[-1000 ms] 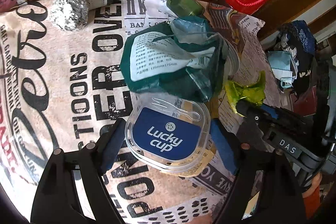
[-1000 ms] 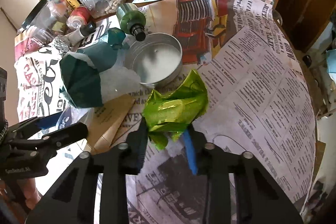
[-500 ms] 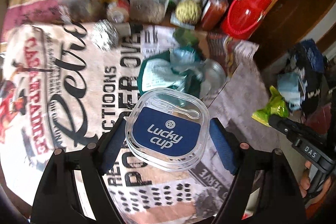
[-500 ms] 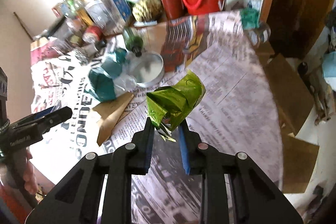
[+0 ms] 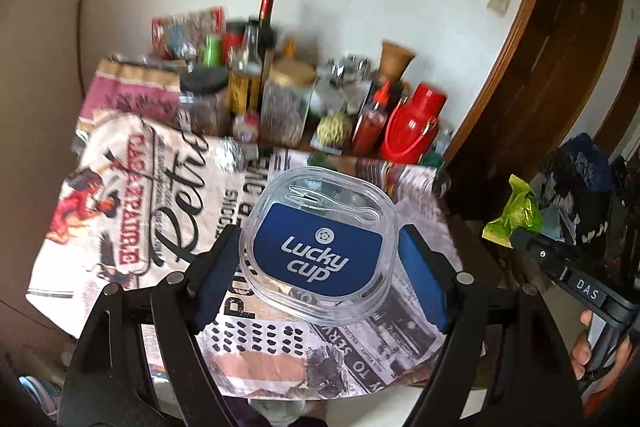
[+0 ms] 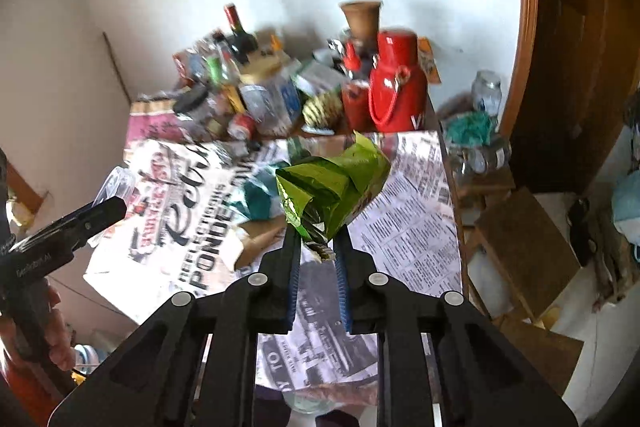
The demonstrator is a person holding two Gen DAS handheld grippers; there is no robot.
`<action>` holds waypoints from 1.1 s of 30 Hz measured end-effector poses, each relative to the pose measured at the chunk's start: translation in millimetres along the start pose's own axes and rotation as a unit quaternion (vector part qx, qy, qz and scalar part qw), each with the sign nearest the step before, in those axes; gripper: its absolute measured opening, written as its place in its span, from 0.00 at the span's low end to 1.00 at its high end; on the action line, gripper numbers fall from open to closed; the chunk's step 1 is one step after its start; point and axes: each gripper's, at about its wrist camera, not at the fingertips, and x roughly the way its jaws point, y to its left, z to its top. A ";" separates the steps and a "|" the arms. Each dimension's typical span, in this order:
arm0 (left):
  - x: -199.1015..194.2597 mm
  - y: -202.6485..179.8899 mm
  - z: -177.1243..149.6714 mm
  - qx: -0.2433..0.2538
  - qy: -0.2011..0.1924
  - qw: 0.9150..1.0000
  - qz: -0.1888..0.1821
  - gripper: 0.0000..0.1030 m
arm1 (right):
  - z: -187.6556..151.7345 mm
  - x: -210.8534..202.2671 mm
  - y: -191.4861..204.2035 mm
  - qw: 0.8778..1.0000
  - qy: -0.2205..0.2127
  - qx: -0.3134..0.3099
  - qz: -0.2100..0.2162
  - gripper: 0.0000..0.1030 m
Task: Collect trash
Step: 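Lift the lid with left tool while right tool lifts the green wrapper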
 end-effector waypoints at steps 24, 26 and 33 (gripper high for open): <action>-116.8 43.9 -36.9 0.032 -0.039 0.999 -0.020 0.76 | -62.7 -35.1 62.2 1.000 0.008 0.015 -0.003 0.56; -114.1 42.8 -37.9 0.035 -0.035 0.999 -0.017 0.76 | -63.1 -34.3 49.7 0.999 0.001 0.032 -0.014 0.68; -89.0 22.4 -29.9 0.037 -0.027 0.999 -0.012 0.76 | -42.8 -7.8 -11.8 0.996 0.019 0.068 -0.046 0.69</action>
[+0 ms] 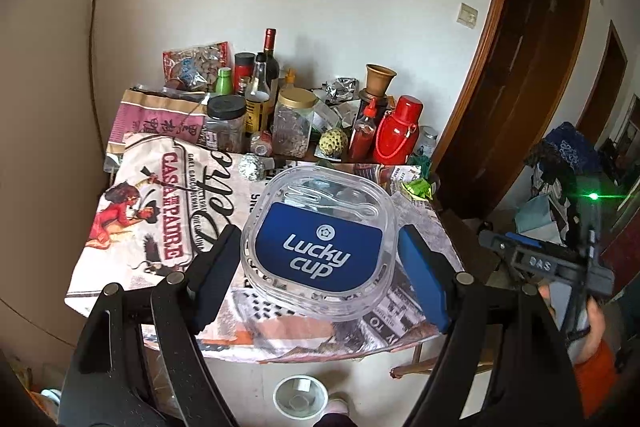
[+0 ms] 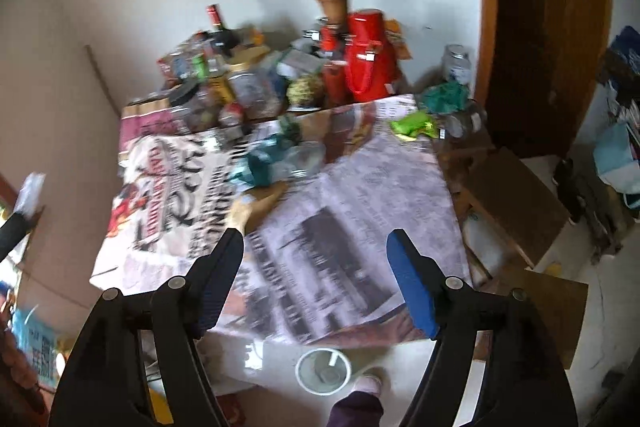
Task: Collect trash
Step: 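Lift the lid with left tool while right tool lifts the green wrapper, then carry the lid and green wrapper with both tools toward the bucket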
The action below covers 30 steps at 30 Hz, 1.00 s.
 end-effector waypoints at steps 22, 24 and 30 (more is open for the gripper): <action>170.0 -21.4 28.7 -0.059 0.058 0.995 0.060 0.74 | 130.6 263.9 -147.2 0.978 0.092 0.182 -0.045 0.69; 177.1 -17.2 29.3 -0.063 0.064 0.994 0.067 0.74 | 129.8 277.7 -150.2 0.974 0.098 0.197 -0.055 0.69; 185.6 -5.4 30.0 -0.071 0.070 0.991 0.087 0.74 | 130.8 286.8 -135.1 0.977 0.072 0.157 -0.126 0.58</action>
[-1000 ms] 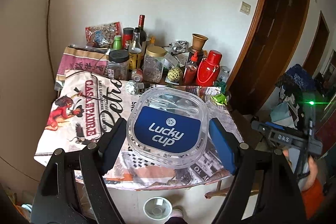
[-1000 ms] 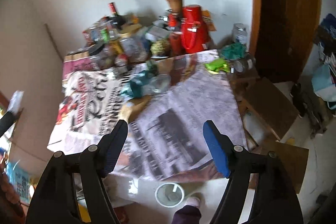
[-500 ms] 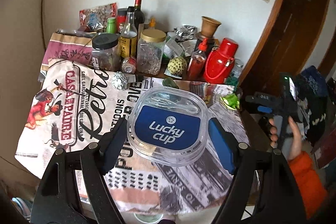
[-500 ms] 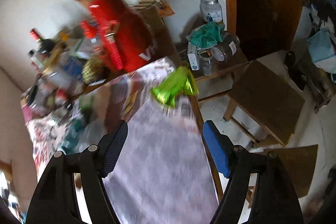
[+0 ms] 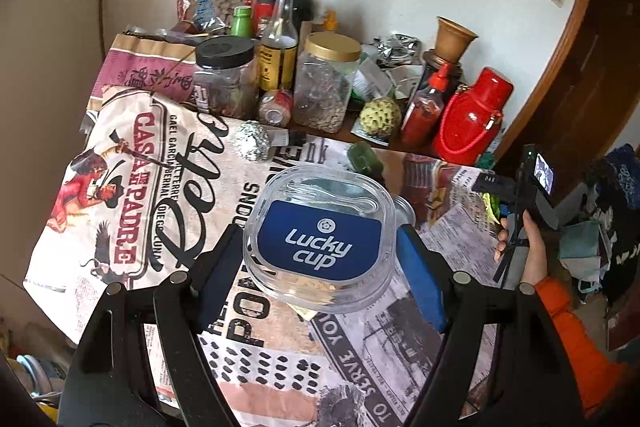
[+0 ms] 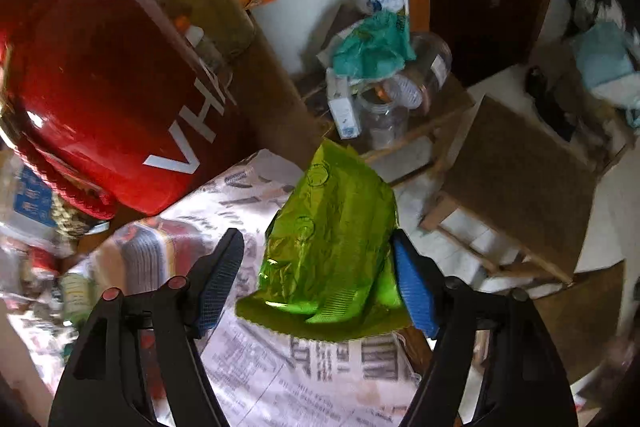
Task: Collect trash
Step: 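Carry the lid and green wrapper with both tools toward the bucket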
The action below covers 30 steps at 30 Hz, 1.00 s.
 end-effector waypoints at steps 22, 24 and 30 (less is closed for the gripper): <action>-70.7 38.9 -20.6 0.026 -0.038 0.997 -0.067 0.73 | -92.8 -174.1 27.0 0.986 -0.109 -0.121 0.042 0.16; -87.3 48.9 -28.0 0.035 -0.044 0.995 -0.080 0.73 | -113.8 -203.5 36.0 0.982 -0.122 -0.132 0.050 0.16; -149.6 90.7 -60.6 0.067 -0.063 0.990 -0.110 0.59 | -183.1 -278.9 59.9 0.975 -0.154 -0.138 0.083 0.16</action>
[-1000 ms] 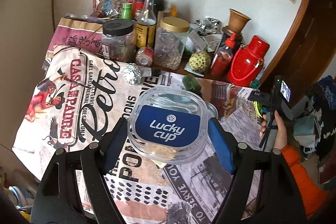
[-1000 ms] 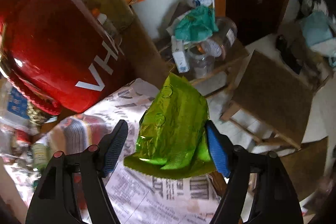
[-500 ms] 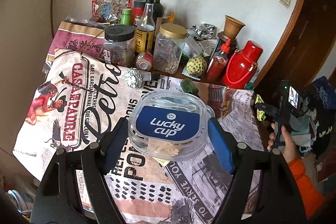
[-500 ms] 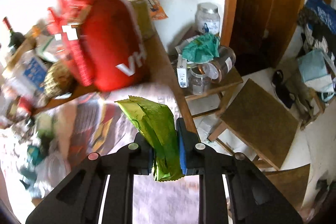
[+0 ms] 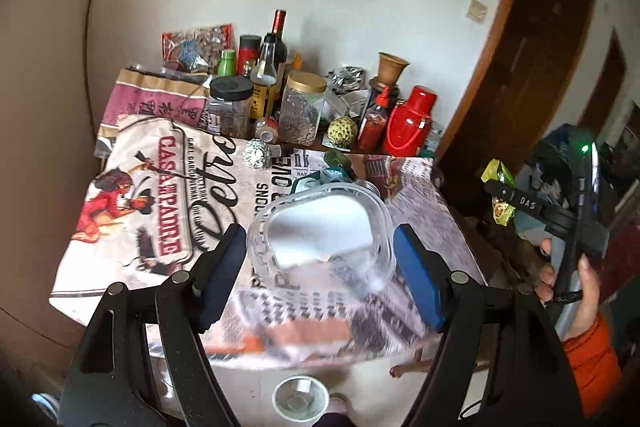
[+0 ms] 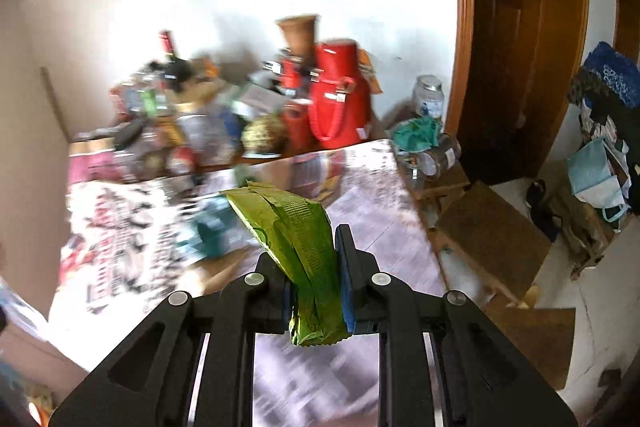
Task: Collect trash
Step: 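Carry the lid and green wrapper with both tools toward the bucket, then open left tool over the bucket to drop the lid while right tool drops the wrapper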
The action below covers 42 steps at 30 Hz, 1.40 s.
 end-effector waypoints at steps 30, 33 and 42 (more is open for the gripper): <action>30.3 47.6 -210.8 -0.001 0.204 0.979 0.007 0.67 | -224.8 -37.0 37.9 0.990 0.132 -0.034 0.019 0.16; 48.7 49.0 -242.9 -0.023 0.222 0.975 0.014 0.68 | -254.3 -19.1 31.0 0.985 0.159 -0.049 0.033 0.16; 125.5 80.0 -393.0 -0.091 0.299 0.949 0.048 0.68 | -356.8 63.9 14.6 0.967 0.234 -0.091 0.048 0.17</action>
